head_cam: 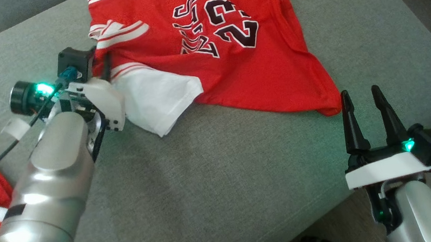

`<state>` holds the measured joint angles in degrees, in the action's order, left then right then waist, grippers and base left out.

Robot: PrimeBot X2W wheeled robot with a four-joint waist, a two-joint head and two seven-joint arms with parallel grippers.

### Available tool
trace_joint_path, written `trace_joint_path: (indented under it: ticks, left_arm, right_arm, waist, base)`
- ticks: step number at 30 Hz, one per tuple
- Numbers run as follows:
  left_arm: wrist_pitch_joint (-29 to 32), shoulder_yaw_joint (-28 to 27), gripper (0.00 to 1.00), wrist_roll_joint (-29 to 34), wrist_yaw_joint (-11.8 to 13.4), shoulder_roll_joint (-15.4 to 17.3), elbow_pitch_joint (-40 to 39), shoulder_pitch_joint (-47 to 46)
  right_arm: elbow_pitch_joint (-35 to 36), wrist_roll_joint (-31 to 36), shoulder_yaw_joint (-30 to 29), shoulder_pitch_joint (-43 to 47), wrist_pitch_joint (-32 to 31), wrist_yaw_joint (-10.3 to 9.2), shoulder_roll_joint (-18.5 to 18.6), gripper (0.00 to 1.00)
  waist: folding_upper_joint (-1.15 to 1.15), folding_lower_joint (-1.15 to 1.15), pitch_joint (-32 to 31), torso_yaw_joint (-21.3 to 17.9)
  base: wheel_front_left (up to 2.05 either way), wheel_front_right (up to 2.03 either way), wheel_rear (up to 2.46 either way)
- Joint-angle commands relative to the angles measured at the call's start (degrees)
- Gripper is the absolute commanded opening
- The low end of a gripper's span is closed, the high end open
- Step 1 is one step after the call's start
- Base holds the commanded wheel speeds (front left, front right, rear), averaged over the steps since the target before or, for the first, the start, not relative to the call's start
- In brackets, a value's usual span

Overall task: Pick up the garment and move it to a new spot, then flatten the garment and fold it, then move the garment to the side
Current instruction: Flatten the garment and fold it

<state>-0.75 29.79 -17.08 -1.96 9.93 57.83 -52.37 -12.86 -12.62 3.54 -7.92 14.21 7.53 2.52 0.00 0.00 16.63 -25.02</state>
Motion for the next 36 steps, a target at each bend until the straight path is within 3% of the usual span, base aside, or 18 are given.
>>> trace_joint_path:
  ticks: [1, 8, 19, 28, 32, 36]
  left_arm:
    - [-1.2, -0.8, 1.00, 0.6, -0.8, 2.0, -0.9, -3.2]
    - [-7.2, -0.7, 1.00, 0.3, -1.0, 1.3, 0.5, -4.7]
    - [-12.6, -1.0, 1.00, -2.2, -1.8, -1.0, -3.0, 0.3]
    - [-14.2, -4.5, 1.00, -5.8, 3.7, -3.2, -15.2, 16.8]
    - [-14.2, -7.2, 1.00, -5.9, 7.0, -3.8, -24.5, 25.2]
    - [-14.2, -8.5, 1.00, -5.2, 8.3, -4.4, -31.0, 31.2]
  right_arm:
    - [1.7, -0.2, 1.4, -1.9, 0.8, -0.04, 0.4, 1.00]
    - [2.5, 0.8, 0.3, -2.2, 0.8, -0.04, 0.4, 1.00]
    - [2.6, 4.8, -3.0, -1.8, 0.8, -0.04, 0.4, 1.00]
    - [2.2, 5.2, -4.2, 1.9, 0.8, -0.04, 0.4, 1.00]
    - [2.6, 4.8, -4.1, 3.3, 0.8, -0.04, 0.4, 1.00]
    - [2.9, 4.6, -4.0, 3.8, 0.8, -0.04, 0.4, 1.00]
  waist:
    - [0.00, 0.00, 0.1, 0.2]
    - [0.00, 0.00, -0.5, 3.8]
    - [0.00, 0.00, -5.0, 13.7]
    - [0.00, 0.00, -9.4, 19.4]
    - [0.00, 0.00, -9.9, 19.9]
    - [0.00, 0.00, -9.8, 19.9]
  base:
    - [0.00, 0.00, 0.00]
    - [0.00, 0.00, 0.00]
    - [0.00, 0.00, 0.00]
    - [0.00, 0.00, 0.00]
    - [0.00, 0.00, 0.00]
    - [0.00, 0.00, 0.00]
